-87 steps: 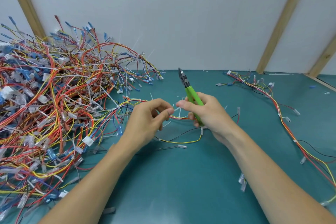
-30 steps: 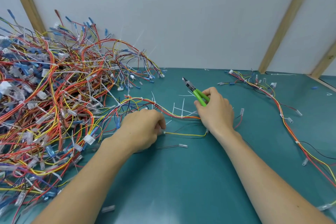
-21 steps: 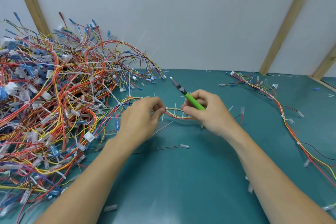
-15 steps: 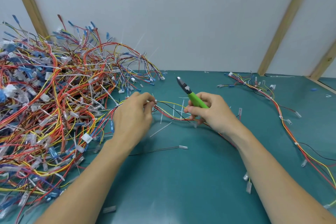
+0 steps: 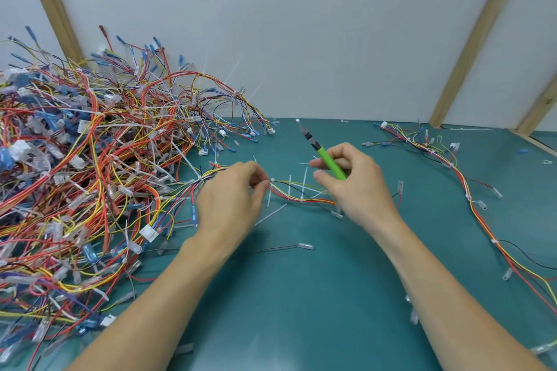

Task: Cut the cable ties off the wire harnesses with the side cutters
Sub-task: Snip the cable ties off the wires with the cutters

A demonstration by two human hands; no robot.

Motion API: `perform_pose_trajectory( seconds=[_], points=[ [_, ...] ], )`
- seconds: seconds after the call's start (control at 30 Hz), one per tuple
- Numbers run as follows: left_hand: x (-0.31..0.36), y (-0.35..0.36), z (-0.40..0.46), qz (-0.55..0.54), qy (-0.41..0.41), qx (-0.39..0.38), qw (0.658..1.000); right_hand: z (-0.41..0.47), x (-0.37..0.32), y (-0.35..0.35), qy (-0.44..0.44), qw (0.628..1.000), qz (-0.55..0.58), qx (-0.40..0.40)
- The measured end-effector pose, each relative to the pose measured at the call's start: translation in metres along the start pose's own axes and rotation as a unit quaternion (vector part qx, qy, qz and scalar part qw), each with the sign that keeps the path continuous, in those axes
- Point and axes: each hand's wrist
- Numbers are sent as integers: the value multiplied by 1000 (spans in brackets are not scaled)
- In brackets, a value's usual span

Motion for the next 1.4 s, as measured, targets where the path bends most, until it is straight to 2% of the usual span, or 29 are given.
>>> perform_pose_trajectory(
  seconds=[0.1,0.17,0.3,0.37,0.4,0.43,0.47,0.5,0.53,0.57,0.6,0.63,0.67,0.7,0.73,0.77,0.8,0.9,0.97,1.07,1.13,1.17,1.23,1.33,1.4],
  points=[
    [12,7,-8,-40,65,-32,997,-6,-7,16,-15,997,47,-60],
    [13,7,-9,-81,99,-45,991,-8,-8,23,-13,996,58,-74],
    [20,-6,-7,-187,85,-32,978,-4,-6,22,8,996,85,-40],
    [28,-21,-2,-312,59,-17,948,-1,-5,18,20,994,109,-10],
    [30,-31,1,-423,38,-24,905,1,-3,15,25,992,120,2],
    [32,-44,4,-544,16,-44,837,3,-1,14,30,991,130,12],
    [31,-55,7,-652,-4,-76,754,4,1,12,35,990,137,20],
    [27,-65,9,-725,-17,-99,681,5,3,11,40,989,142,27],
    [22,-74,11,-764,-24,-105,636,6,5,10,43,988,145,31],
    [16,-80,14,-777,-27,-100,621,7,7,10,46,988,147,34],
    [12,-85,16,-770,-22,-82,632,8,9,9,47,987,147,36],
    [10,-86,18,-732,-11,-52,679,9,10,9,48,987,146,38],
    [8,-85,19,-648,1,-5,762,11,11,10,48,988,142,41],
    [6,-81,19,-518,20,51,854,12,13,10,47,988,138,45],
    [5,-74,18,-375,48,83,922,12,14,10,46,989,133,52],
    [3,-65,16,-259,71,83,960,12,15,11,42,989,125,59],
    [3,-57,14,-181,79,59,978,12,16,12,37,990,116,67],
    [1,-48,11,-62,61,-27,996,12,19,13,28,992,90,84],
    [-1,-53,13,-24,101,-75,992,12,21,14,29,992,78,90],
    [-6,-63,13,23,195,-207,958,13,24,13,35,993,52,95],
    [-12,-62,6,93,212,-296,927,13,27,13,42,994,34,94],
    [-17,-60,2,129,213,-315,916,13,28,14,47,994,23,93],
    [-25,-53,-1,161,205,-290,921,13,29,14,57,994,0,94],
    [-28,-47,7,135,210,-204,947,12,29,15,63,993,-27,96],
    [-27,-46,12,112,219,-179,953,10,26,16,55,993,-44,97]
  ],
)
Point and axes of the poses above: each hand's wrist, its own z-axis towards the middle knuckle, its own y-axis out of the palm, x = y × z, and after that the axes turned 8 degrees about -x, right-handed
